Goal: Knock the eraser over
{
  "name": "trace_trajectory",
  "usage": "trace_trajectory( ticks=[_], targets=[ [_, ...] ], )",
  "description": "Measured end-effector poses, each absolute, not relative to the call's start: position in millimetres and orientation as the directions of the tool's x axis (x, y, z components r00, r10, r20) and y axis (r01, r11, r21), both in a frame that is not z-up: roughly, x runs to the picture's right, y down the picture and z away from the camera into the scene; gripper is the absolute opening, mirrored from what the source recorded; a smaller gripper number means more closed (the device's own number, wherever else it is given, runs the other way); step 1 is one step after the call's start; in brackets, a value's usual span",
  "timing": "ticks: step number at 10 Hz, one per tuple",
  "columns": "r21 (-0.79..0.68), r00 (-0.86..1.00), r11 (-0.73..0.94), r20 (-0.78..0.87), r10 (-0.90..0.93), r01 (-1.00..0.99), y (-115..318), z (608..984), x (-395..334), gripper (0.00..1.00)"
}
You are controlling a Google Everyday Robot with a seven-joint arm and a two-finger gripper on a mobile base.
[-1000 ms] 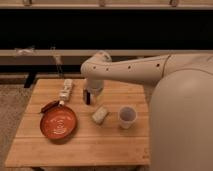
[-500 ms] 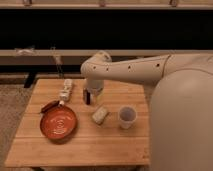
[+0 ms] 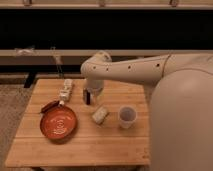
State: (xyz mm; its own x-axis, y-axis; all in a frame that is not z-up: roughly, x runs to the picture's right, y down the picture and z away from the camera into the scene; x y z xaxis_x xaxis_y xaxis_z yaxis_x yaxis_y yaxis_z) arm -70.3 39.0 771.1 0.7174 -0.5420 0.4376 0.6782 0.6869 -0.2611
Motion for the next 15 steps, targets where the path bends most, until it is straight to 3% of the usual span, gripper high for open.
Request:
trace_trajectory(
  ticks=[3, 11, 15],
  targets=[
    [-0.261, 0.718, 0.687, 0.436, -0.543, 0.678, 37.7, 771.2, -70.5, 0.8],
    [-0.329, 0.744, 0.677, 0.423, -0.517, 0.658, 5.0, 833.6, -47.1, 0.8],
    [-0.377, 0.771, 0.679, 0.411, -0.487, 0.63, 10.7, 858.1, -32.2, 0.8]
  ],
)
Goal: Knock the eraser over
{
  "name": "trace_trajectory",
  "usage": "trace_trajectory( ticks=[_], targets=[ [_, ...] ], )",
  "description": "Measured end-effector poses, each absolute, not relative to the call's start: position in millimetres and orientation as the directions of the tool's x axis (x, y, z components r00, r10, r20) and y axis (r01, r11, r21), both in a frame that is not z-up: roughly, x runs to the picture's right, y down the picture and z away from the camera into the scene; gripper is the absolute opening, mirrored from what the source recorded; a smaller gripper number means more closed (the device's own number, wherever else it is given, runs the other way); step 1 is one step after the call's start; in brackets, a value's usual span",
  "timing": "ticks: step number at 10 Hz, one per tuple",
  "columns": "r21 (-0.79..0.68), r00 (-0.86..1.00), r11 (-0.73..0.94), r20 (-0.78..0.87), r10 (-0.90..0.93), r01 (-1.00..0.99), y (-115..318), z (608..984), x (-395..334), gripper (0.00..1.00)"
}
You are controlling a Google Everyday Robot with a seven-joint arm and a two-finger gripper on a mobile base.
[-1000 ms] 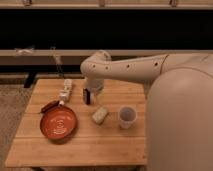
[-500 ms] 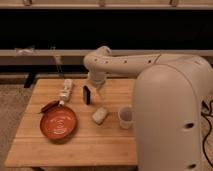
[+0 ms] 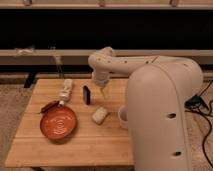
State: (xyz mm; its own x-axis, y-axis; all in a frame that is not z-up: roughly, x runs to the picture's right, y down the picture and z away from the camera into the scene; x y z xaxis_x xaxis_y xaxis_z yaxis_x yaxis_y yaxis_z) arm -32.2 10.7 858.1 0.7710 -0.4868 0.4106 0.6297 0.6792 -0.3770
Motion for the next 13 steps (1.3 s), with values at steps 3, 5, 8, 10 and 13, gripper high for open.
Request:
trace_trajectory(
  ticks=[3, 5, 8, 10, 13],
  targets=[
    [-0.408, 0.777, 0.667, 0.417, -0.471, 0.623, 22.4, 872.6, -29.4, 0.8],
    [-0.415, 0.771, 0.655, 0.43, -0.47, 0.632, 29.0, 877.1, -35.2, 0.8],
    [-0.411, 0.747, 0.631, 0.462, -0.478, 0.658, 37.3, 876.2, -52.3, 0.8],
    [-0.398, 0.721, 0.61, 0.492, -0.488, 0.685, 44.0, 868.9, -68.1, 0.8],
    [-0.371, 0.678, 0.581, 0.535, -0.504, 0.725, 57.2, 847.5, -96.0, 0.8]
  ],
)
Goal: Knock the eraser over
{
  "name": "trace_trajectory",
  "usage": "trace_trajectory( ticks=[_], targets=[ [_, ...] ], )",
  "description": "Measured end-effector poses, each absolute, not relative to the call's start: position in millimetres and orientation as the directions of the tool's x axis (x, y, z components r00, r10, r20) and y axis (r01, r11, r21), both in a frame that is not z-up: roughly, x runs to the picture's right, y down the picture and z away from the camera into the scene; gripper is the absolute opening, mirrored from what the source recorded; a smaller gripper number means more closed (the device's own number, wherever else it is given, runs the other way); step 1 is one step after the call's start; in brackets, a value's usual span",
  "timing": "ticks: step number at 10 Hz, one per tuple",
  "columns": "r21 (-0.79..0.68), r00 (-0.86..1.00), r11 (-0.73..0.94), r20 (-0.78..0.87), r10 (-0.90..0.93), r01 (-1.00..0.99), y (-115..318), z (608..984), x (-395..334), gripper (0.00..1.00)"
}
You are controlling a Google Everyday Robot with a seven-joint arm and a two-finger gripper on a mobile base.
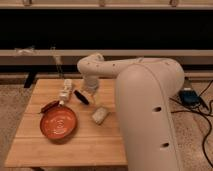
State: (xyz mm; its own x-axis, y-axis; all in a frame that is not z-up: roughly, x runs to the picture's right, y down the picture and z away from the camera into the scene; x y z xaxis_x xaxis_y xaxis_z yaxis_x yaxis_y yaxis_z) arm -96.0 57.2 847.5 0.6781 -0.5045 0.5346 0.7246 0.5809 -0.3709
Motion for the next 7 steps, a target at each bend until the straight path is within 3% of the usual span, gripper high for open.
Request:
trace_trajectory(
  ticks=[7],
  targets=[
    [-0.344, 0.674, 0.601, 0.546, -0.497, 0.721, 52.9, 836.1, -88.6, 0.8]
  ],
)
